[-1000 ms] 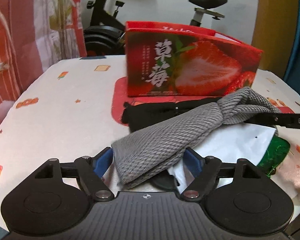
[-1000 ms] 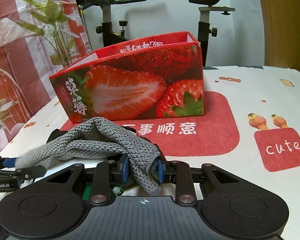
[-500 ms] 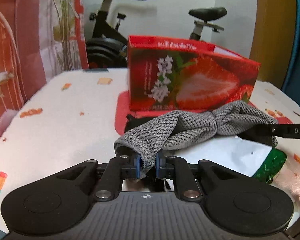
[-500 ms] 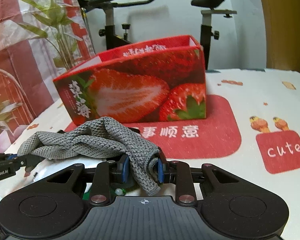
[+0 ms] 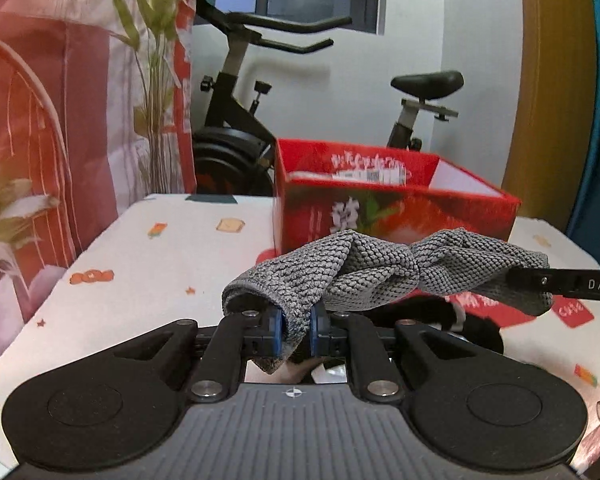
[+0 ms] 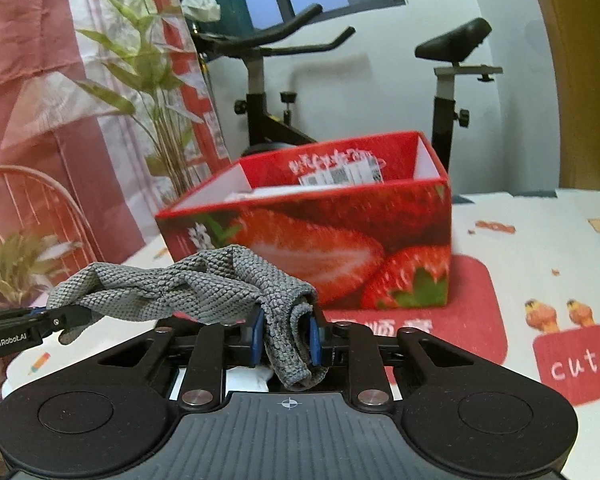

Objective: Organize soft objects
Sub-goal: 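Lift the grey knit cloth with both grippers and carry it over the box, then lower the grey cloth into the red box and open both grippers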

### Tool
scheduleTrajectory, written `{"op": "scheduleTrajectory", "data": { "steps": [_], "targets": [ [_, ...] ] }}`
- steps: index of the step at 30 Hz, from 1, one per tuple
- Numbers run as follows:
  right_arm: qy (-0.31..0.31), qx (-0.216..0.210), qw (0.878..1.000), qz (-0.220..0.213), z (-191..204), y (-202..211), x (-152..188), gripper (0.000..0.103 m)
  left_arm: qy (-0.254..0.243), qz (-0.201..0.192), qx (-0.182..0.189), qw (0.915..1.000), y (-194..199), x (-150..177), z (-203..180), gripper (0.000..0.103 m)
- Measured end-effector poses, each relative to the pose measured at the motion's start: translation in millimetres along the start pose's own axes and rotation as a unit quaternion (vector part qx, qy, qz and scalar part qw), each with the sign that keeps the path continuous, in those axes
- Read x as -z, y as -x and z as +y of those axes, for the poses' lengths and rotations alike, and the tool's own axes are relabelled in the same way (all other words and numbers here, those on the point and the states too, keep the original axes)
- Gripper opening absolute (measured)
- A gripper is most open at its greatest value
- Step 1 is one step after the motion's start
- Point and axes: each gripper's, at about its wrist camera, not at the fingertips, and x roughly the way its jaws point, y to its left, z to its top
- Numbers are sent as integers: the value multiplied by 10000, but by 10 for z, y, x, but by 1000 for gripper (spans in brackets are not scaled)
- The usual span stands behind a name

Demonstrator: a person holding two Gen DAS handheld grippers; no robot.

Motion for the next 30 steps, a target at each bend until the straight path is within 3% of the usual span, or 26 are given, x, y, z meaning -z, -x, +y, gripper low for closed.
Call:
{"op": "scheduleTrajectory", "data": {
  "steps": [7,15,23,30],
  "targets": [
    [36,-111,9994,-323,50,68,-274,18,166,-291,-12,9994,59,-234,37,14],
    [221,31,9980,-596,-25,-13,-883,17,80,-726,107,9973,-28,-775,-68,14],
    [-253,-19,9994,-250,-381,-470,-1498,17,197,-498,448,9976,-527,-1347,-113,14],
    [-99,190,9995,236,-547,-1080,-1803,17,-93,-106,386,9992,-1155,-1632,-200,14]
  ]
}}
